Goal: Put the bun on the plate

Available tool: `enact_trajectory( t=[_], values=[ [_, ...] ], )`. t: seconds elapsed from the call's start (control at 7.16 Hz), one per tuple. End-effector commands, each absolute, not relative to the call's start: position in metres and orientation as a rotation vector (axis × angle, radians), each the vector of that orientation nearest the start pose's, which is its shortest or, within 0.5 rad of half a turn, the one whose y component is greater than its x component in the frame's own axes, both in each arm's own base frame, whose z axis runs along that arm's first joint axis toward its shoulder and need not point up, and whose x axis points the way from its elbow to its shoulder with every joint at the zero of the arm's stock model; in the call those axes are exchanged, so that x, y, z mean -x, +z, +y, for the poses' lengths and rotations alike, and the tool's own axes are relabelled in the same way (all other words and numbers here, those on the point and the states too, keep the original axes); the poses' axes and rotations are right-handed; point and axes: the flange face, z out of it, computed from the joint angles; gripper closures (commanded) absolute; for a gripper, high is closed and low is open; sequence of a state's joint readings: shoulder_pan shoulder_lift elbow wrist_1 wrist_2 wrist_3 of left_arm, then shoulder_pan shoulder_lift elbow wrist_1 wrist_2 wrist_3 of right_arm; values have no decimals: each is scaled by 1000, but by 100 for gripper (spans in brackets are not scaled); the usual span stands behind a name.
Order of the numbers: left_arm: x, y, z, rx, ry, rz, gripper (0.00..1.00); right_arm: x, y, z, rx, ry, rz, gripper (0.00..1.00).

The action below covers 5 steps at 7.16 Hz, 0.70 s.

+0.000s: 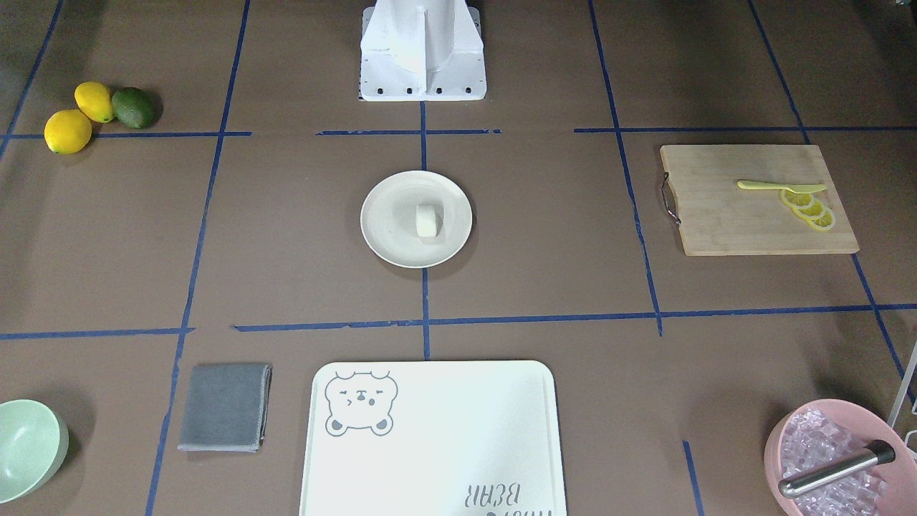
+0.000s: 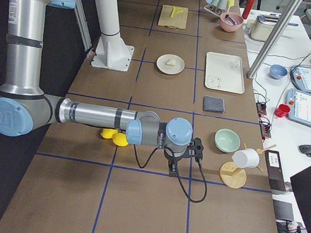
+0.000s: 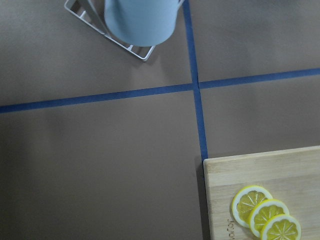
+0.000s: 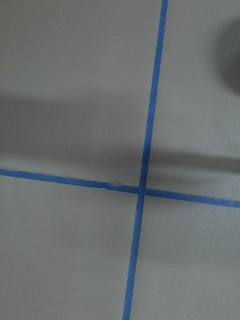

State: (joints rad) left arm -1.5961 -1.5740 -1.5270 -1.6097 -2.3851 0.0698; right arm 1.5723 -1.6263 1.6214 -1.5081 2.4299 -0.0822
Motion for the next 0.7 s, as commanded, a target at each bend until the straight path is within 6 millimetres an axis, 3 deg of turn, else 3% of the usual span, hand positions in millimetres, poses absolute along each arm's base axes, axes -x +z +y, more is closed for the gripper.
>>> enact_trajectory(
  t=[0.0, 0.56],
  values=[
    [74, 667, -496, -28, 2, 811, 0, -59, 649, -471, -89, -101, -855, 1],
    [74, 663, -496, -39, 11, 811, 0, -59, 650, -471, -91, -106, -853, 1]
  ],
)
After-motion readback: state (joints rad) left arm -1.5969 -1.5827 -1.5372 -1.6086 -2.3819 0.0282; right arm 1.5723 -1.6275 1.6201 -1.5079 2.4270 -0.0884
